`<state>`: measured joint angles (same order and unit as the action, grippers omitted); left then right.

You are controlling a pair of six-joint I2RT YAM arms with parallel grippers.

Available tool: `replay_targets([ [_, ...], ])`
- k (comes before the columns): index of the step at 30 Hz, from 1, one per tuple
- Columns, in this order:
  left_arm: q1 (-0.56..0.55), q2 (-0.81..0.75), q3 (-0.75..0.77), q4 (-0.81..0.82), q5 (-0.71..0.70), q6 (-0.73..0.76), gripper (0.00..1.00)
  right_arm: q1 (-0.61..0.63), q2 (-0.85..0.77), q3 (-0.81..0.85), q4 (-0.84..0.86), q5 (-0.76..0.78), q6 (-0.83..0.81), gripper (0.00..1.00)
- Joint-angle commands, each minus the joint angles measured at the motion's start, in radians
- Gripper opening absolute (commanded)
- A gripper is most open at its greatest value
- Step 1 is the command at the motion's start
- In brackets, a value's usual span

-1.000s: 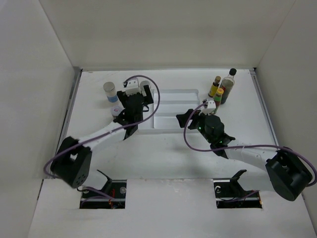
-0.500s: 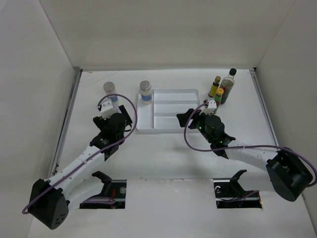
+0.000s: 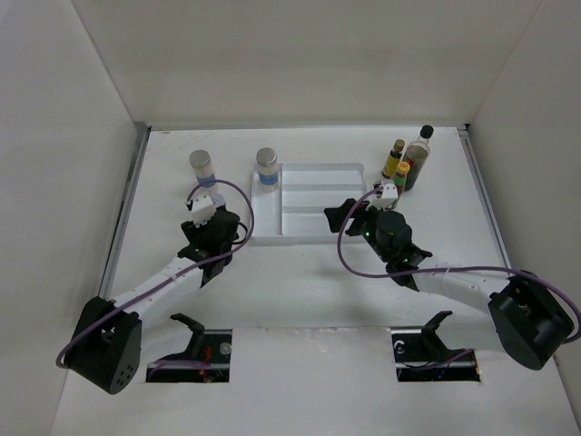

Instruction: Organize the condiment bottles

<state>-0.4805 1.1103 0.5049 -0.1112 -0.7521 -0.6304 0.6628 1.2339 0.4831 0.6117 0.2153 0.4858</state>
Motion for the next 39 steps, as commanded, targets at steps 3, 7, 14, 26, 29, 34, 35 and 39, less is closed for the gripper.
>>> replay_targets([
  [3,0.010,-0.022,-0.025,0.088,0.031,-0.008,0.44,0.008,-0.030,0.020,0.025,0.021,-0.013,0.91],
  [7,-0.043,-0.165,0.009,0.058,0.016,0.026,0.36,0.008,-0.021,0.018,0.033,0.025,-0.013,0.91],
  [14,-0.195,-0.195,0.156,0.083,-0.052,0.077,0.35,0.008,0.007,0.032,0.026,0.025,-0.015,0.91],
  [26,-0.183,0.386,0.463,0.380,0.056,0.164,0.35,0.008,-0.013,0.023,0.028,0.027,-0.019,0.91],
  [29,-0.160,0.485,0.526,0.381,0.062,0.175,0.35,0.008,-0.016,0.023,0.031,0.027,-0.019,0.91],
  [34,-0.138,0.597,0.595,0.378,0.088,0.181,0.36,0.008,-0.008,0.028,0.025,0.027,-0.023,0.91],
  [35,-0.137,0.606,0.598,0.377,0.085,0.181,0.36,0.008,-0.013,0.025,0.031,0.027,-0.023,0.91],
  [39,-0.140,0.617,0.592,0.354,0.071,0.179,0.38,0.008,-0.013,0.025,0.025,0.027,-0.023,0.91],
])
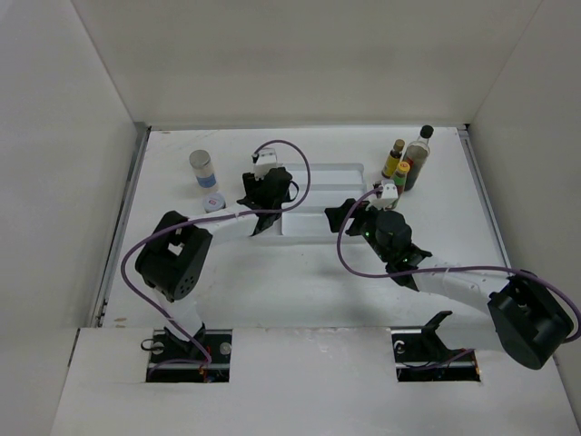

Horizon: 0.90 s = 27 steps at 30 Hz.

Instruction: Organize the condiment bottles

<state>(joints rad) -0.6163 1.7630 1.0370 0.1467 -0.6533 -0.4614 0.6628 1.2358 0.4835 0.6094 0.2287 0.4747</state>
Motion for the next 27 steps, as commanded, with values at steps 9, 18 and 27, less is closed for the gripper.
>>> replay_targets([
  [9,-0.016,-0.179,-0.063,0.082,-0.034,0.003,0.82,0.008,-0.025,0.021,0.029,0.020,-0.013,0.95],
  [18,0.063,-0.557,-0.276,0.032,-0.065,-0.005,0.86,0.010,-0.036,0.023,0.027,0.026,-0.019,0.96],
  [27,0.229,-0.519,-0.353,-0.021,-0.036,-0.112,0.90,0.024,-0.004,0.036,0.027,0.026,-0.022,0.97],
])
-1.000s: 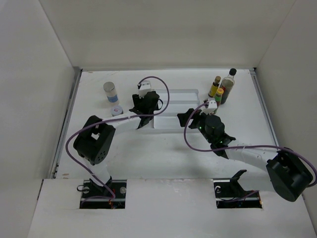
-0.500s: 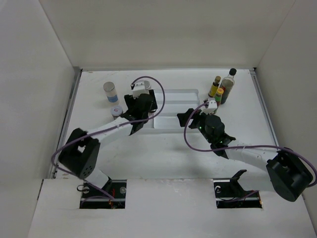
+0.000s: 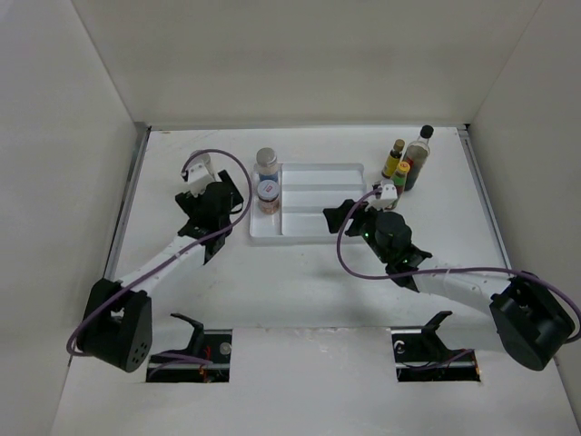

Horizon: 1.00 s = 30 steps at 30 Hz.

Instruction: Organize the condiment bottles

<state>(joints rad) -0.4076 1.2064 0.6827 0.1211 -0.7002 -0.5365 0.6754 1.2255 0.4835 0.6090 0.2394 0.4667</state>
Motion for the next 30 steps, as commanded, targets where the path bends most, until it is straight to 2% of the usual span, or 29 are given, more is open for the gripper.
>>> replay_targets([
  [1,0.026,0.065,0.009,0.015,0.019,-0.037,0.90,0.013,0.008,0.036,0.028,0.014,-0.017,0.97],
  [7,0.048,0.185,0.051,0.058,0.031,-0.039,0.90,0.017,0.014,0.038,0.028,0.015,-0.022,0.97],
  [11,0.066,0.220,0.049,0.081,0.031,-0.042,0.85,0.017,0.012,0.038,0.028,0.015,-0.023,0.98],
  [18,0.086,0.226,0.025,0.129,0.045,-0.040,0.47,0.017,0.023,0.041,0.025,0.020,-0.023,0.98],
  [21,0.080,0.155,-0.003,0.141,0.045,-0.037,0.39,0.017,0.016,0.041,0.025,0.020,-0.025,0.98],
  [24,0.050,0.012,-0.028,0.127,0.016,-0.026,0.37,0.017,0.012,0.033,0.034,0.020,-0.022,0.98],
  [30,-0.120,-0.258,0.050,0.080,-0.088,0.038,0.36,0.017,0.018,0.035,0.034,0.021,-0.023,0.98],
])
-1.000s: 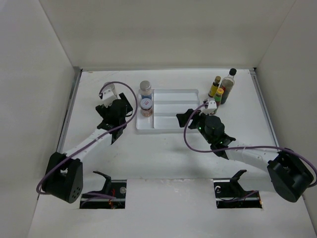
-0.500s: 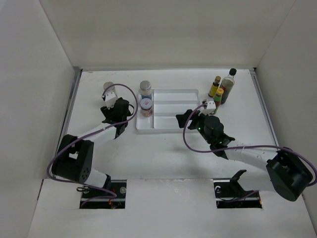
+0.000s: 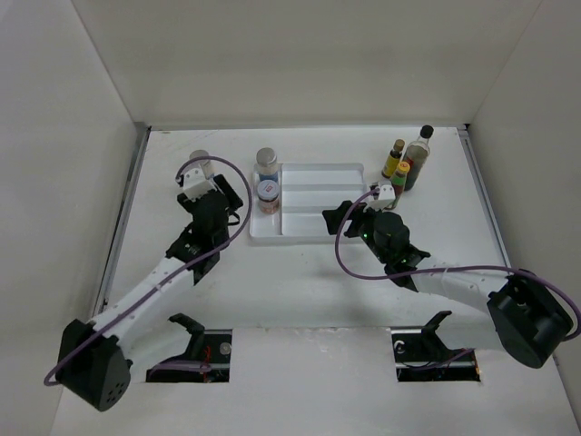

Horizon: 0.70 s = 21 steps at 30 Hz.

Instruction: Organize the condiment bottles

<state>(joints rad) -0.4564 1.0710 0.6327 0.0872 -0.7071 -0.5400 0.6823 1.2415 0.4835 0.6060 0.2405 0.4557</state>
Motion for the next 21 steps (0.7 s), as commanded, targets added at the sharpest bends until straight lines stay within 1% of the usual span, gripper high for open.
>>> replay_targets([
  [1,-0.110,-0.138,0.123,0.121,-0.091,0.055,0.36,0.010,0.004,0.038,0.031,0.020,-0.012,0.97],
  [2,-0.147,-0.141,0.154,0.128,-0.095,0.063,0.36,0.010,0.004,0.038,0.029,0.020,-0.014,0.97],
  [4,-0.213,-0.094,0.224,0.144,-0.083,0.081,0.37,0.010,-0.002,0.033,0.038,0.022,-0.012,0.97],
  [6,-0.268,-0.002,0.304,0.166,-0.066,0.104,0.37,0.010,0.001,0.033,0.038,0.023,-0.011,0.97],
  [8,-0.303,0.122,0.384,0.210,-0.040,0.141,0.37,0.010,-0.002,0.032,0.034,0.028,-0.009,0.97],
  [10,-0.314,0.245,0.461,0.244,-0.003,0.170,0.37,0.010,-0.013,0.024,0.040,0.042,-0.008,0.97],
  [12,-0.308,0.396,0.574,0.244,0.044,0.178,0.37,0.007,-0.016,0.018,0.044,0.051,-0.005,0.97],
  [15,-0.294,0.554,0.703,0.229,0.107,0.178,0.37,0.004,-0.028,0.014,0.046,0.051,-0.003,0.97],
  [18,-0.281,0.703,0.821,0.207,0.135,0.183,0.37,0.004,-0.033,0.007,0.054,0.052,-0.002,0.97],
  [21,-0.268,0.809,0.900,0.195,0.147,0.187,0.37,0.003,-0.042,0.004,0.052,0.052,-0.002,0.97],
])
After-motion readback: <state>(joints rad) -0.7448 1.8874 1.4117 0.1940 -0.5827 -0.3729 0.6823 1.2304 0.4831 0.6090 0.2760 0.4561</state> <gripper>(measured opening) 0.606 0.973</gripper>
